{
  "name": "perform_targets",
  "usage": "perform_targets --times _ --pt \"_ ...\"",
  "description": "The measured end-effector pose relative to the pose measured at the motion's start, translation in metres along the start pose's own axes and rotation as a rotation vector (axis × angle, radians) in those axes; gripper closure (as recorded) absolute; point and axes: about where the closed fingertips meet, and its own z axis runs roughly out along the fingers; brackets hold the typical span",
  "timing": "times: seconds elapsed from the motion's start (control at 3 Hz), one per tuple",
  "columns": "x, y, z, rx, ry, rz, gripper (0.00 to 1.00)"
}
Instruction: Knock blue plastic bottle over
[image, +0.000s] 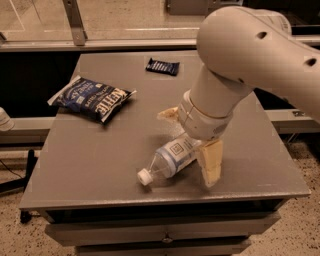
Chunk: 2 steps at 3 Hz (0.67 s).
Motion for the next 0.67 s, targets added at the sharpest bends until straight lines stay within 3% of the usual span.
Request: perform_targets --times 0.33,0.67 --pt "0.031 0.0 -0.022 0.044 -0.104 0.167 0.0" --pt "0.071 0.004 -0.051 0.112 -0.259 0.366 0.0"
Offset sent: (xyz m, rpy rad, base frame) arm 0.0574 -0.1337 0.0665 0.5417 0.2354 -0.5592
